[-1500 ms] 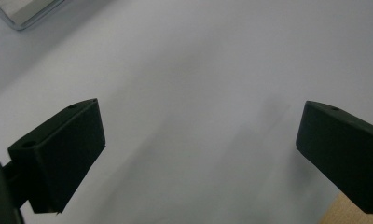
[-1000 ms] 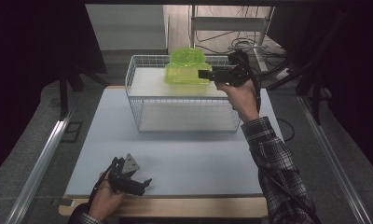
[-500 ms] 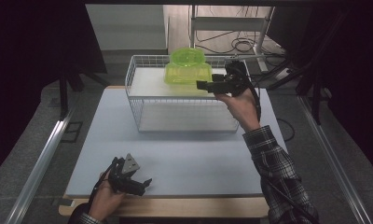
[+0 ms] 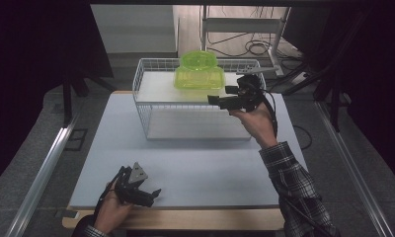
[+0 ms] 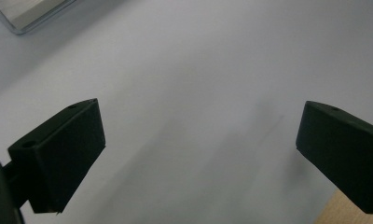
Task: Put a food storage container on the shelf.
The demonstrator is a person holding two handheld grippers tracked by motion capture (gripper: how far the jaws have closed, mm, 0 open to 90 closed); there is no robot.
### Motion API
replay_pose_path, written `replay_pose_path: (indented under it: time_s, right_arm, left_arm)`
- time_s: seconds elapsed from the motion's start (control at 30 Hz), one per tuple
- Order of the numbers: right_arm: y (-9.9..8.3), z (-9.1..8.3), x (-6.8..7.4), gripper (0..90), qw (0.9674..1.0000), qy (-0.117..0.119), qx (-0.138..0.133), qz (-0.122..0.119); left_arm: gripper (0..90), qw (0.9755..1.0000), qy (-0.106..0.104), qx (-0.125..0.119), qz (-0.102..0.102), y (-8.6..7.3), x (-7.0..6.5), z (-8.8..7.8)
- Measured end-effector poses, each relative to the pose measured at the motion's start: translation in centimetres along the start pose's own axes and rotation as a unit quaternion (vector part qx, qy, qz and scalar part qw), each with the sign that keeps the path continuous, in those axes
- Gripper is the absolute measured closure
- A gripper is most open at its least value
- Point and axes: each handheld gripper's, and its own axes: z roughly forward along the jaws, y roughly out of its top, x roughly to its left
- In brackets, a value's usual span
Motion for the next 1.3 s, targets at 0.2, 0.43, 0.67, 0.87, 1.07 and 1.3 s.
replay_pose_path:
  time_s: [0.2, 0.43, 0.67, 0.87, 1.07, 1.3]
  right_arm:
    - [-0.8, -0.3, -0.2, 12.6, 1.0, 0.004, -0.002, 0.003]
    - [-1.8, -0.1, -0.4, 8.7, 1.0, 0.004, 0.006, -0.005]
    - [-2.8, -0.3, -0.3, 6.0, 0.9997, 0.0, 0.015, -0.018]
    - [-3.6, -0.3, -0.2, 4.6, 0.9994, -0.001, 0.025, -0.025]
    - [-4.7, -0.2, -0.1, 4.3, 0.9989, -0.001, 0.036, -0.031]
    - [-5.7, -0.2, -0.1, 2.8, 0.9987, -0.002, 0.04, -0.032]
  left_arm:
    - [1.0, 1.0, -0.003, -0.002, -0.005, 0.0, 0.0, 0.0]
    - [1.1, 1.0, 0.0, 0.002, -0.002, 0.0, 0.0, 0.1]
    - [1.1, 1.0, 0.003, 0.006, 0.003, 0.0, -0.1, 0.2]
    - [1.1, 0.9999, 0.003, 0.008, 0.006, 0.0, -0.1, 0.2]
    - [1.1, 0.9999, 0.003, 0.009, 0.008, 0.0, -0.2, 0.2]
    - [1.1, 0.9999, 0.005, 0.006, 0.009, 0.0, -0.2, 0.2]
